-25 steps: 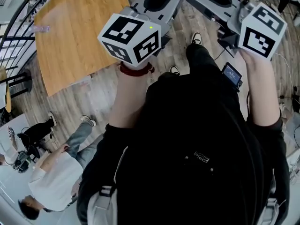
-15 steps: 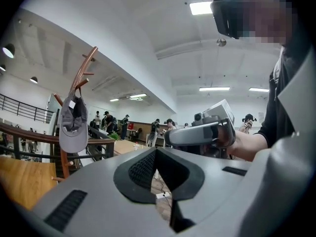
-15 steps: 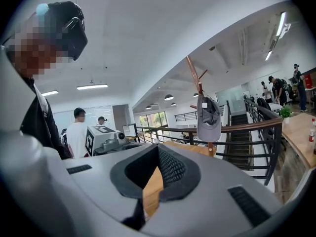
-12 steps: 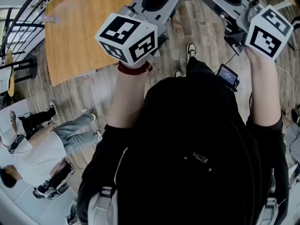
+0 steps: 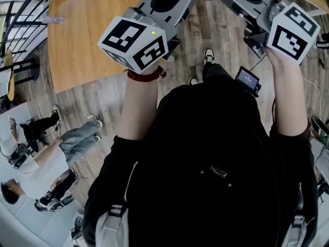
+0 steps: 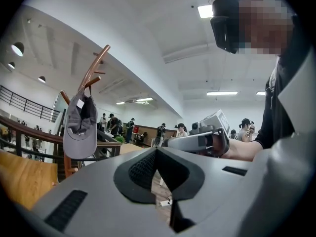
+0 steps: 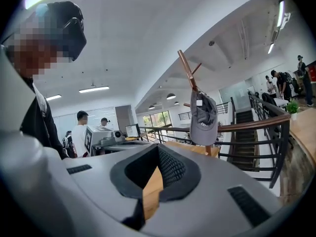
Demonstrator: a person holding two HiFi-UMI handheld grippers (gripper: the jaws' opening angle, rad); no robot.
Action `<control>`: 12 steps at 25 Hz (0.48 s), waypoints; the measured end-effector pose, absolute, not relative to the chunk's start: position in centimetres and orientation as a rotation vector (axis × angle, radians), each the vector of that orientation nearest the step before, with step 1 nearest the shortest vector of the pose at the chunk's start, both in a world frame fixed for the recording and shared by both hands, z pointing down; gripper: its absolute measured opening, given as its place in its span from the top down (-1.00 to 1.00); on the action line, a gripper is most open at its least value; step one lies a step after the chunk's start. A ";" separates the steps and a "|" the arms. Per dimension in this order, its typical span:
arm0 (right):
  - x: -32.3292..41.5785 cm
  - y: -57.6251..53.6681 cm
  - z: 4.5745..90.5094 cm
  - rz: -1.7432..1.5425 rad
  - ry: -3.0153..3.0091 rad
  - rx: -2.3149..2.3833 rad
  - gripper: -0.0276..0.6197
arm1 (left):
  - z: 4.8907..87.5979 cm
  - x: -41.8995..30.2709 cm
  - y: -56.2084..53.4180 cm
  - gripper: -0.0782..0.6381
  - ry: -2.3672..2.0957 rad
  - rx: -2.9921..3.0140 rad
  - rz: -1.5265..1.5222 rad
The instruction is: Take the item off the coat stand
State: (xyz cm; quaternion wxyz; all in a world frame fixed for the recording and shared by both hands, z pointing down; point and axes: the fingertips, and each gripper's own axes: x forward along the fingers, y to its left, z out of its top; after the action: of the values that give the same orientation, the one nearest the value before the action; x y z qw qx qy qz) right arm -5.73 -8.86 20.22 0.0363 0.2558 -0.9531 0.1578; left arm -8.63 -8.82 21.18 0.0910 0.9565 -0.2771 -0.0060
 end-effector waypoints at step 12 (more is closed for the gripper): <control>-4.3 -13.2 20.4 0.487 -2.951 0.759 0.87 | 21.8 -7.5 -13.2 0.77 -0.919 2.831 0.024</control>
State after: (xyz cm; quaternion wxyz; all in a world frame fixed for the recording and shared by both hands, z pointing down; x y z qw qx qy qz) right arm -4.28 -13.20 20.38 0.0280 0.2457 -0.9560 0.1579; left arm -7.49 -13.19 21.82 0.0826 0.9478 -0.3078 0.0080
